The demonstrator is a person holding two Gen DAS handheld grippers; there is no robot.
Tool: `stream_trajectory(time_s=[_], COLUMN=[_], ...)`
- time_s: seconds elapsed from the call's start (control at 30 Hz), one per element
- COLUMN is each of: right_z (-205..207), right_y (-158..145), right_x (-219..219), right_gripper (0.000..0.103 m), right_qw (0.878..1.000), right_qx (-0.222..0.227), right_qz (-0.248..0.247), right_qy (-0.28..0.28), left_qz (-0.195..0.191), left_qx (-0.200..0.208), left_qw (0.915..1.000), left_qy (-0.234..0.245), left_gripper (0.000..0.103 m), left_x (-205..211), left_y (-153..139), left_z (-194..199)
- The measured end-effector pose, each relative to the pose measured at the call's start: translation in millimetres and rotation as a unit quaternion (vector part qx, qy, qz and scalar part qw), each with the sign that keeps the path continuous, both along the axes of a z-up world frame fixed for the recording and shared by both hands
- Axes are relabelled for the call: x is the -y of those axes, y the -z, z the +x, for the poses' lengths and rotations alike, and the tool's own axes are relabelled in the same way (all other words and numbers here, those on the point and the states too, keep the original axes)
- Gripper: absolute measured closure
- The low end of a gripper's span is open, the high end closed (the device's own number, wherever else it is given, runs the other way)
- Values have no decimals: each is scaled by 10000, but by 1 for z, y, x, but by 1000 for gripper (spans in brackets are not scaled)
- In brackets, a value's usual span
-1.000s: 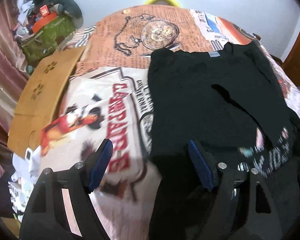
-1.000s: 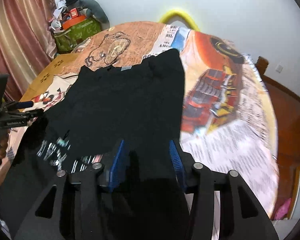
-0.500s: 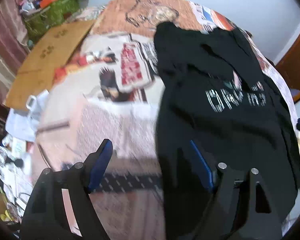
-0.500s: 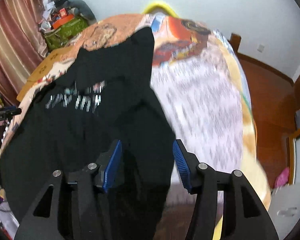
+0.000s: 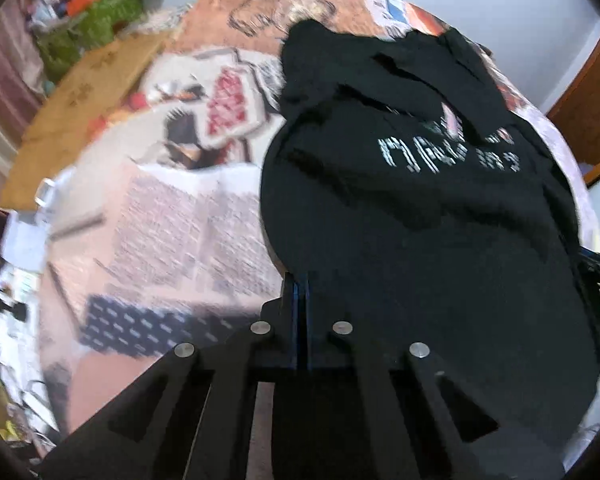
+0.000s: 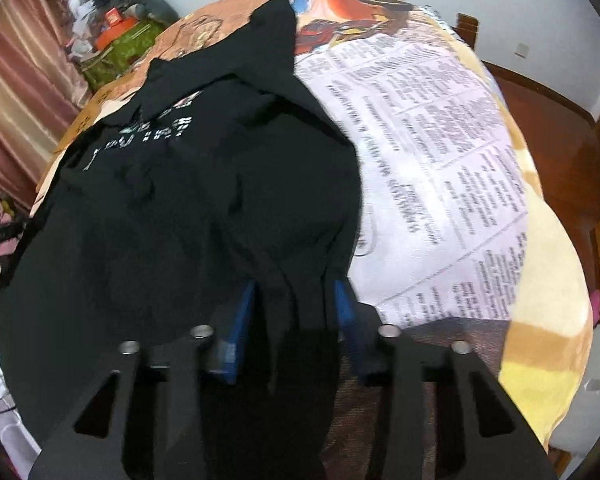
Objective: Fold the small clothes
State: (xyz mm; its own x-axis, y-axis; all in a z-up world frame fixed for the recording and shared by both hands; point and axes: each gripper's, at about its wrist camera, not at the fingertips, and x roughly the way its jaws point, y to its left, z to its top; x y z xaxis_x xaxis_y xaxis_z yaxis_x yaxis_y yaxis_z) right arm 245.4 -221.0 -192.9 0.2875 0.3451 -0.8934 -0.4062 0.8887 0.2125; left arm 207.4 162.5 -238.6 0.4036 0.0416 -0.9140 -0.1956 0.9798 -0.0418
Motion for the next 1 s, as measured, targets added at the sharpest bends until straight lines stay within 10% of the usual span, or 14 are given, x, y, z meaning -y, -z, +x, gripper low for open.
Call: stream_trajectory(time_s=[0.27, 0.4, 0.73, 0.83, 0.87, 1.0], right_z=[-9, -17, -48, -51, -51, -55], right_y=[-6, -10, -4, 1, 1, -7], right_x=[-11, -7, -11, -15, -15, -10], right_gripper=[77, 75, 60, 83, 97, 100], right_qw=[9994, 9996, 9996, 9997, 9997, 9996], right_qx=[26, 28, -72, 42, 44, 218], right_qz=[353, 261, 256, 245, 209, 154], right_qy=[-23, 65, -46, -55, -84, -80], left_qz=[-153, -250, -503, -532, -490, -473], left_qx=[-125, -17, -219, -119, -116, -82], left_qw=[9981, 9985, 9985, 9984, 9986, 9988], left_qy=[-583, -492, -50, -118, -130, -126], left_gripper=[97, 60, 44, 56, 74, 99], left_x=[-49, -51, -25, -26, -25, -29], left_y=[-5, -13, -1, 2, 1, -1], left_z=[3, -19, -63, -70, -71, -76])
